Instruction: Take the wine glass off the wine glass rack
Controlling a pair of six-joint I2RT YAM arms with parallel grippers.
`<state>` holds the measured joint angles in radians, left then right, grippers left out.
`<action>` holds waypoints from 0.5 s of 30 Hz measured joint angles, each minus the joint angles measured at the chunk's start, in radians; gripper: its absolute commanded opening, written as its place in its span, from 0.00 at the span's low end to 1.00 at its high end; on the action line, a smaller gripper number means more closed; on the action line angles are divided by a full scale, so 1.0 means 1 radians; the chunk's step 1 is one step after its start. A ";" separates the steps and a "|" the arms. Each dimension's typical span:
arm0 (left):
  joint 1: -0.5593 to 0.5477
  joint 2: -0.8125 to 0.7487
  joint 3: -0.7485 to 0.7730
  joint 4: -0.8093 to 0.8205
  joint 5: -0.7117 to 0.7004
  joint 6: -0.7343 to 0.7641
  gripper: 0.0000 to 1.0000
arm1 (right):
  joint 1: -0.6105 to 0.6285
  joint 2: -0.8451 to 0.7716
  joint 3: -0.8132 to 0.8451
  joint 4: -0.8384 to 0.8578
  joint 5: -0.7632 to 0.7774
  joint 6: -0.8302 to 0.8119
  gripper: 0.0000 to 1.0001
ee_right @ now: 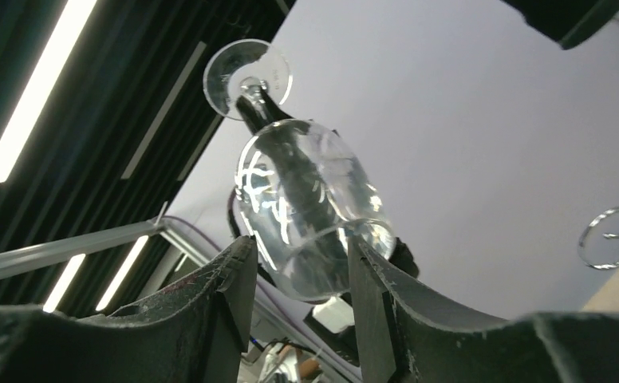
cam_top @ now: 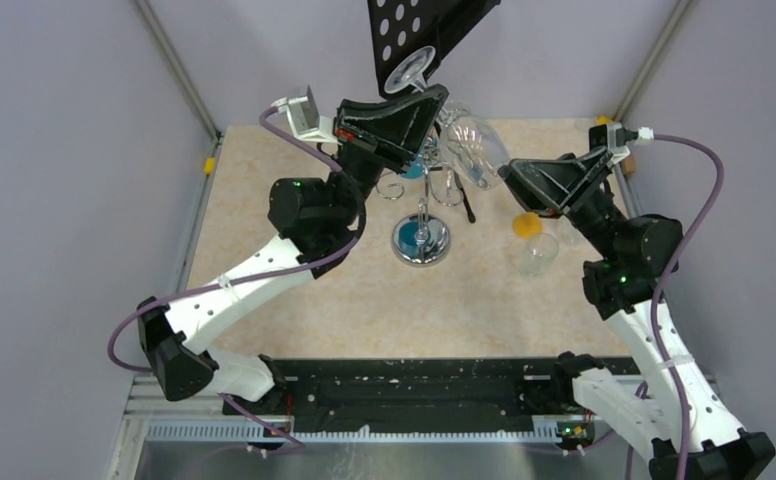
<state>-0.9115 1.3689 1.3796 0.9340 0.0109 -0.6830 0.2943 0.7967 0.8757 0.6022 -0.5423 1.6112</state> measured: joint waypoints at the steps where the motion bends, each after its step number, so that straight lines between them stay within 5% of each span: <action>1: 0.000 0.002 0.000 0.002 0.000 0.000 0.00 | 0.006 0.011 0.005 0.024 -0.005 0.010 0.45; 15: 0.000 0.017 -0.002 0.060 0.010 -0.028 0.00 | 0.040 0.074 0.023 0.222 -0.023 0.081 0.35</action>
<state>-0.9119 1.3857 1.3777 0.9939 0.0208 -0.7113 0.3344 0.8703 0.8982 0.8238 -0.5652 1.6920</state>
